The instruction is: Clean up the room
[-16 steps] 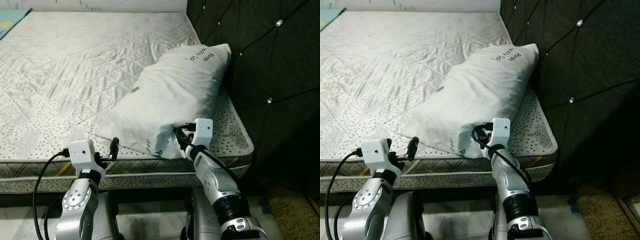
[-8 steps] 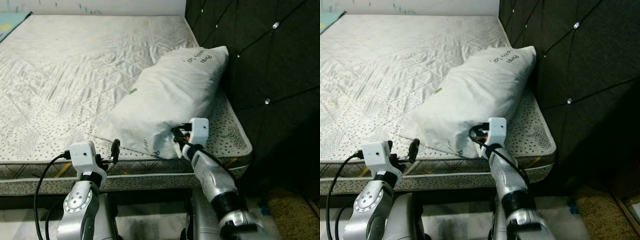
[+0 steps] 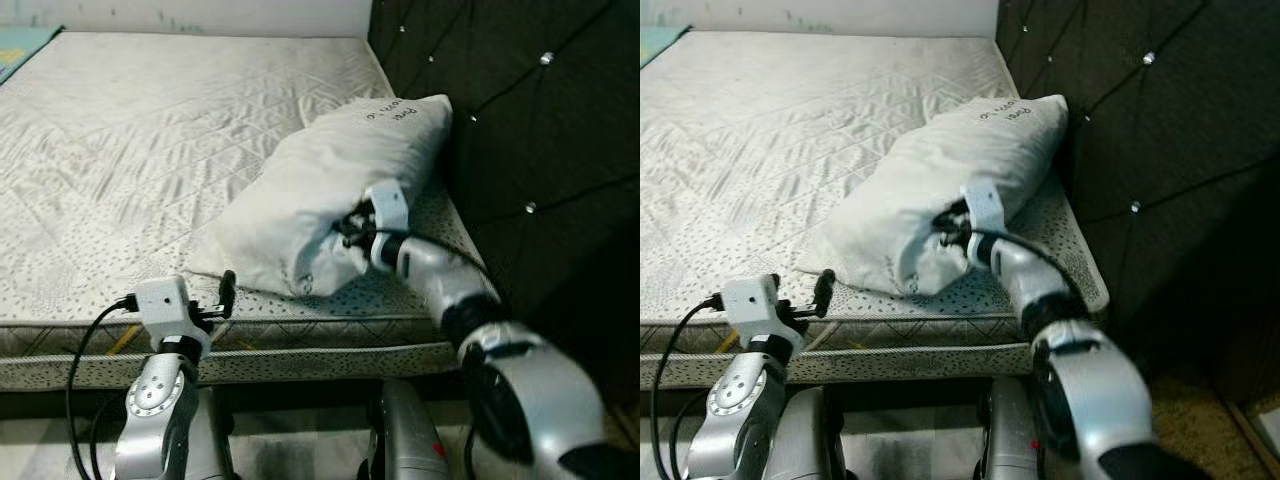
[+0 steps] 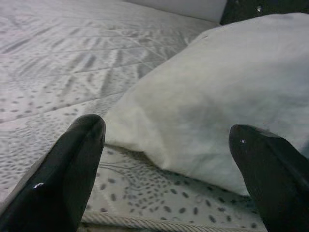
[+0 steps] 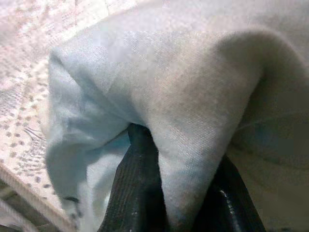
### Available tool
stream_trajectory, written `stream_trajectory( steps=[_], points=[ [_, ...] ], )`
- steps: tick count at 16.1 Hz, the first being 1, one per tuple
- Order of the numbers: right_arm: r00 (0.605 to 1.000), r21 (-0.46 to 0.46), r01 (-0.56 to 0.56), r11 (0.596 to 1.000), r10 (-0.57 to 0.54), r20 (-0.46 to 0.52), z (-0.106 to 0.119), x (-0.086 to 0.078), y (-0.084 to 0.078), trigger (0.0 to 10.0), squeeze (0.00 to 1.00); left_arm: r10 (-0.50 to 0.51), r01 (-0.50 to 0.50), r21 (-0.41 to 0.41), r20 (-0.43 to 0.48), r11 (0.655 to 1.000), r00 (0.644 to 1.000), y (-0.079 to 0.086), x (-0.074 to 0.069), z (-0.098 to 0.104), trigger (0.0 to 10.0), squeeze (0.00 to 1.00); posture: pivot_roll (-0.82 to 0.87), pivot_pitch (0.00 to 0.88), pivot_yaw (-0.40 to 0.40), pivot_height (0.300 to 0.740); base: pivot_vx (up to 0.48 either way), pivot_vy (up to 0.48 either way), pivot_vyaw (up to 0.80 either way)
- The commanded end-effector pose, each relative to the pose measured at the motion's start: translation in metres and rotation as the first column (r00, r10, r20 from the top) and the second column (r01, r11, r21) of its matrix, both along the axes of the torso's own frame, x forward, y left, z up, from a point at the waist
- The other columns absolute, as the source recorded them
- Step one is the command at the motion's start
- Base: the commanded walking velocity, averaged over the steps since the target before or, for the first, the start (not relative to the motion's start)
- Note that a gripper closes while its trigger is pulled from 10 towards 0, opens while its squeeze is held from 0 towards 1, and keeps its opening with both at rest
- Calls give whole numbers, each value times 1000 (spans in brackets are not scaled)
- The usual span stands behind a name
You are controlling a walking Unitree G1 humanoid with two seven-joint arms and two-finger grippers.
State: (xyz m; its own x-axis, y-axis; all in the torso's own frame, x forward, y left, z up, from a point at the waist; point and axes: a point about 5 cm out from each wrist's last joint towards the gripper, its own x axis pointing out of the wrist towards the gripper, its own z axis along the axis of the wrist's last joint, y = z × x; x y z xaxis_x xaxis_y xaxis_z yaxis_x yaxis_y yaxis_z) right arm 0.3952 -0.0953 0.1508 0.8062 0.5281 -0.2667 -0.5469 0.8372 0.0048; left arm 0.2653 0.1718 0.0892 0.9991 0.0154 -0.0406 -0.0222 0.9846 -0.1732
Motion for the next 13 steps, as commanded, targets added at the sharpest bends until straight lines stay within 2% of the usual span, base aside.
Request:
stream_trajectory(
  steps=[1,2,4,6,8,9,11,12,13],
  points=[
    [990,-30,67,997,-63,128,35,14,-12,0,0,17,-17,8,-4,1000,1000,1,-3,-2,10000,0,15,0,-63,544,0,0,0],
    [984,-48,103,993,-95,150,41,17,-18,0,0,23,-23,8,-3,1000,1000,2,-3,-2,10000,0,22,0,-67,544,0,0,0],
    [945,-90,260,961,-234,230,62,24,-56,0,0,39,-39,12,0,999,999,5,-5,-1,10000,0,29,0,-69,544,0,0,0],
    [913,-106,347,932,-310,264,69,24,-81,0,0,40,-40,15,-1,999,999,6,-5,-2,10000,0,24,0,-64,544,0,0,0],
    [843,-115,489,865,-434,318,81,20,-127,0,0,32,-32,21,-2,999,999,6,-2,-2,10000,0,11,0,-50,544,0,0,0],
    [821,-117,524,843,-464,333,85,18,-138,0,0,26,-26,22,-3,999,1000,5,-2,-2,10000,0,3,0,-42,544,0,0,0],
    [754,-158,623,766,-532,385,94,9,-175,0,0,2,-2,21,-4,1000,1000,0,2,-2,10000,0,-15,0,-22,544,0,0,0],
    [746,-169,632,756,-536,395,95,8,-179,0,0,0,0,21,-4,1000,1000,0,2,-2,10000,0,-15,0,-22,544,0,0,0],
    [732,-254,655,711,-514,447,97,4,-190,0,0,0,0,26,0,1000,1000,0,4,-1,10000,0,-21,0,-15,544,0,0,0]
  ],
)
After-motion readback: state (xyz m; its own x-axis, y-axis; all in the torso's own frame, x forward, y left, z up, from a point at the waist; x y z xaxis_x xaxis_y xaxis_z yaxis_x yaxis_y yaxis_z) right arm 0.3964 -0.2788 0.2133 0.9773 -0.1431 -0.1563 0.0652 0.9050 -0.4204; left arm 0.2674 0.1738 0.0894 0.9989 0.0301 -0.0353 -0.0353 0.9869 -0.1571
